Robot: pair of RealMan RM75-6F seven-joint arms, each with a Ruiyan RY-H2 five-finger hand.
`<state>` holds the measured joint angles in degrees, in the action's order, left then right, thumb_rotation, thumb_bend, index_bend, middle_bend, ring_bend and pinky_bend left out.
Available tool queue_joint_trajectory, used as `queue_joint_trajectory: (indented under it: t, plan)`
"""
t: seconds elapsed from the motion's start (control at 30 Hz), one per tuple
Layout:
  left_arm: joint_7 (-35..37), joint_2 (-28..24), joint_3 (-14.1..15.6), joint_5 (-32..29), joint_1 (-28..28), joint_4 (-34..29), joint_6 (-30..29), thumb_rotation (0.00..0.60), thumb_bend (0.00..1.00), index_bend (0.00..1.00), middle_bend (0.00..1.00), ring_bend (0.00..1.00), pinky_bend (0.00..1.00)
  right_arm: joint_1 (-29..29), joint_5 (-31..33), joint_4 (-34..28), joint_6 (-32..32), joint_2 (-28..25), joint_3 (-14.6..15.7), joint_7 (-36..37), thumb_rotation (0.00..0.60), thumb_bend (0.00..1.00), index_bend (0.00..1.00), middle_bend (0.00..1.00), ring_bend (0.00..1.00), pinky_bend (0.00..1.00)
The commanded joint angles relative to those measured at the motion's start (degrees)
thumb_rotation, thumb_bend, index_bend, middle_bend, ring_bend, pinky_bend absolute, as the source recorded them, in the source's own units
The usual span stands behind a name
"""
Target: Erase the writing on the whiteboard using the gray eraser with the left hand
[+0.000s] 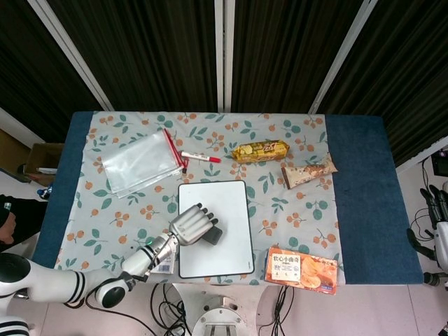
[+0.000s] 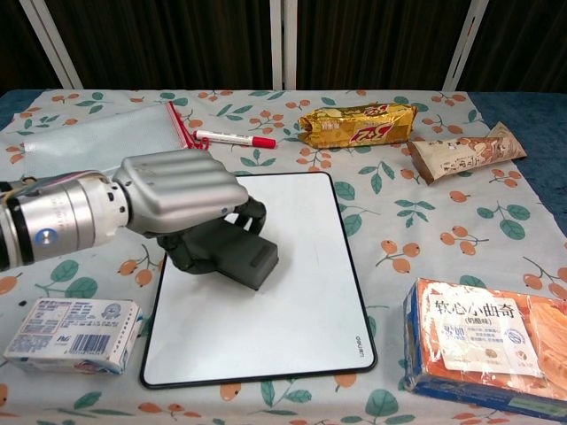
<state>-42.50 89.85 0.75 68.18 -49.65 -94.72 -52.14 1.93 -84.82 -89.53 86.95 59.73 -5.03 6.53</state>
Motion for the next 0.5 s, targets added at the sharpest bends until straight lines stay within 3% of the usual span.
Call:
queue_joint_trajectory:
  t: [0.03, 0.23, 0.5]
  plan:
    - [-1.1, -2.4, 0.9, -2.8, 0.3, -1.7, 0.9, 0.6, 0.46, 0.6, 0.52, 0.5, 0.42, 0.0, -0.1, -0.2, 0.2, 0.0, 0.0, -0.2, 0.6, 0.26, 0.0, 0.0, 0.0, 0.0]
    - [-0.2, -6.3, 0.4, -5.4, 1.3, -3.3, -1.0, 0.6, 0.47, 0.61, 0.52, 0.5, 0.42, -0.2, -0.3, -0.6, 0.7, 0.0, -0.1, -0.5, 0.6, 0.26, 0.0, 0.0, 0.0, 0.0]
    - [10.8, -13.5, -1.0, -1.4, 7.4, 0.2, -9.2, 0.6, 0.46, 0.61, 0.52, 0.5, 0.42, 0.4, -0.2, -0.5, -0.4, 0.3, 0.0, -1.0, 0.6, 0.26, 0.0, 0.0, 0.0, 0.0]
